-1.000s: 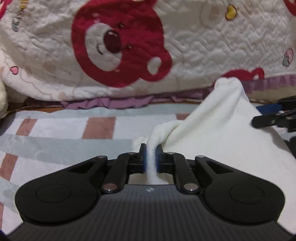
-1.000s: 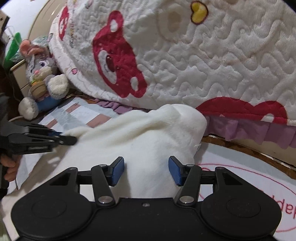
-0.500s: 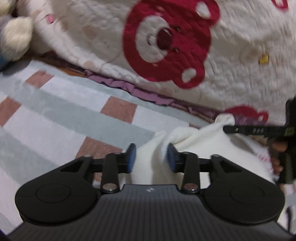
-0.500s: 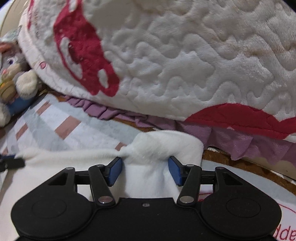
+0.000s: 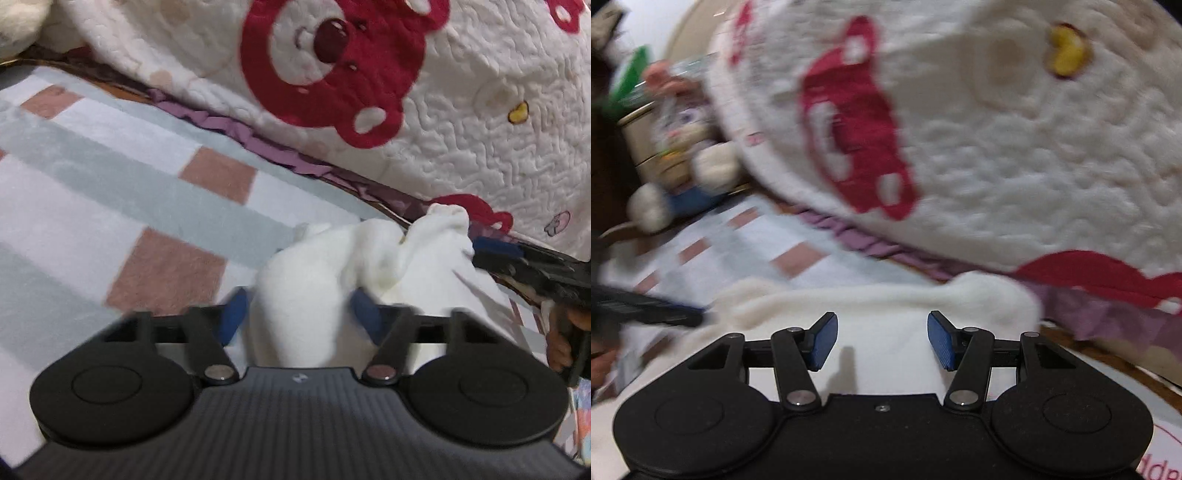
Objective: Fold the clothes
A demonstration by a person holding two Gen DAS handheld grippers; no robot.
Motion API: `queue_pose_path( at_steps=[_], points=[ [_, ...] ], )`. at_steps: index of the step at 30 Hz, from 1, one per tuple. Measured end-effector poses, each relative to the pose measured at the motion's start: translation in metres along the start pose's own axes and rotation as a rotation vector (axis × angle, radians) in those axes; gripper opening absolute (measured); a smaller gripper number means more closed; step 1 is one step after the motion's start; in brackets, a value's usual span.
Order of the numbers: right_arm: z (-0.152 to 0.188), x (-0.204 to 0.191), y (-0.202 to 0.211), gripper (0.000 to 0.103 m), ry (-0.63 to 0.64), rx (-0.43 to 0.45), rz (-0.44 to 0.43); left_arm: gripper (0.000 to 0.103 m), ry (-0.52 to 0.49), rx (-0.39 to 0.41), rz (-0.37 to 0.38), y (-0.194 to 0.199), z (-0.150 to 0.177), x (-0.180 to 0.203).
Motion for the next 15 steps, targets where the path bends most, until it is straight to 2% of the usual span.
queue_pose_path(
  at_steps=[2,5,11,13,15],
  points=[
    [0.003,-0.012,-0.002,0.059,0.028,-0.020,-0.034,0.012,-0.058,0.026,-0.021,0.000,-0.004,0.009],
    [0.007,-0.026,-0.002,0.059,0.066,-0.047,-0.059,0.009,-0.109,0.114,-0.071,0.015,-0.011,0.012],
    [0.017,-0.047,0.010,0.060,0.108,-0.064,-0.071,0.008,-0.004,0.106,-0.119,0.004,-0.009,-0.022],
    [0.019,-0.054,0.016,0.060,0.126,-0.064,-0.069,0.005,0.012,0.147,-0.159,0.014,-0.012,-0.024],
    [0.021,-0.060,0.023,0.060,0.144,-0.063,-0.067,0.005,0.024,0.164,-0.163,0.026,-0.016,-0.024]
  ],
)
Point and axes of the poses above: each gripper's, at about its wrist camera, not at the fingertips, and y roughly against the way its jaws point, x to its right, z to its underside, the point moved 2 cm from there along -y, roughly the way its jaws point, and after that the axes turned 10 degrees about y, right-handed, at the moved point
